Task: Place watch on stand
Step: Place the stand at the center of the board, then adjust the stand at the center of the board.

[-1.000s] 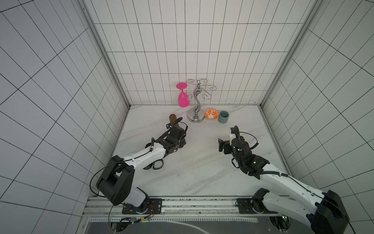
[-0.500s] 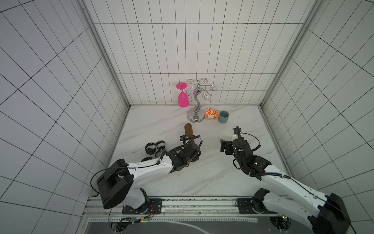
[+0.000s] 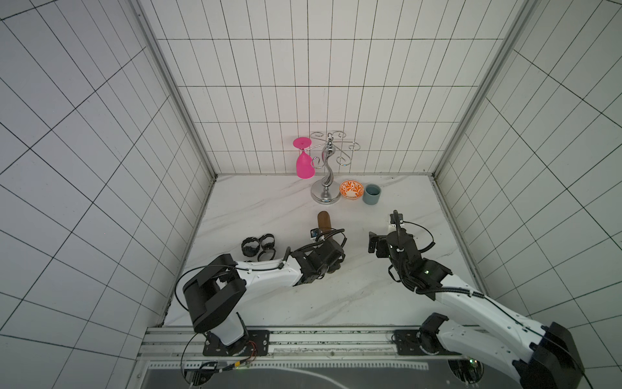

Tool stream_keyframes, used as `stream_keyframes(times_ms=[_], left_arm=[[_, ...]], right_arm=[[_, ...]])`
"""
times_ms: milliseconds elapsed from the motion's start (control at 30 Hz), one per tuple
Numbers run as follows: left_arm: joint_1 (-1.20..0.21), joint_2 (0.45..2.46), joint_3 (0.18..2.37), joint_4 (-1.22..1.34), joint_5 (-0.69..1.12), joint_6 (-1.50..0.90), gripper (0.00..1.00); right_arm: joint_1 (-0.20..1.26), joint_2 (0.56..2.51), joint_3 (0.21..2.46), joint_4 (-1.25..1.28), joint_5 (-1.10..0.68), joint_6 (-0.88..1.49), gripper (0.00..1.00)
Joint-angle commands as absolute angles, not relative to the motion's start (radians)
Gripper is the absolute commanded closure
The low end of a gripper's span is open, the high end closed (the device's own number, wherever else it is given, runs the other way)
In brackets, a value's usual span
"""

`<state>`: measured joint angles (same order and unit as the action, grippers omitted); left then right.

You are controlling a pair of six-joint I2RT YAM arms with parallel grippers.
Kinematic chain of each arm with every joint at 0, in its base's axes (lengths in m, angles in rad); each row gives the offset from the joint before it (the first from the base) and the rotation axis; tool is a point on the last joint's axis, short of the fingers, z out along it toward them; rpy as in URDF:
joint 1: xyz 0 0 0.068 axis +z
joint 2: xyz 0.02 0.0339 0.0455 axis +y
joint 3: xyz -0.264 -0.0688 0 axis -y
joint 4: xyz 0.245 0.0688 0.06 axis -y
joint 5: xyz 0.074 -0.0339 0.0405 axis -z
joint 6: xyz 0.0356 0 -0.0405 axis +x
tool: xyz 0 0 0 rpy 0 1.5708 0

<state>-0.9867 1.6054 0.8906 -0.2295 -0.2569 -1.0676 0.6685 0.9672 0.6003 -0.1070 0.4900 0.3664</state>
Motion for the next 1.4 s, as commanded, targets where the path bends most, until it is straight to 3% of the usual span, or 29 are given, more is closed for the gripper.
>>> stream_keyframes(times_ms=[0, 267, 433, 667, 767, 933, 1367], left_arm=[[-0.988, 1.614, 0.930, -0.159, -0.258, -1.063, 0.47], [-0.984, 1.534, 0.883, -0.097, -0.192, -1.054, 0.27], [-0.954, 1.332, 0.779, -0.156, -0.264, -1.025, 0.21], [-0.652, 0.913, 0.496, -0.111, -0.222, -0.895, 0.19], [-0.510, 0.837, 0.483, -0.154, -0.142, -0.829, 0.19], [-0.376, 0.872, 0.492, -0.148, -0.012, -0.778, 0.19], [-0.368, 1.093, 0.568, -0.045, 0.140, -0.732, 0.19]], right_arm=[[0.675, 0.966, 0.609, -0.120, 0.487, 0.377, 0.02], [0.674, 0.982, 0.618, -0.125, 0.444, 0.371, 0.02], [0.720, 1.002, 0.637, -0.116, 0.346, 0.356, 0.01], [0.924, 1.153, 0.747, -0.174, 0.377, 0.352, 0.01], [0.985, 1.232, 0.800, -0.195, 0.404, 0.354, 0.00], [1.036, 1.329, 0.876, -0.213, 0.396, 0.361, 0.01], [1.036, 1.494, 0.945, -0.286, 0.396, 0.387, 0.01]])
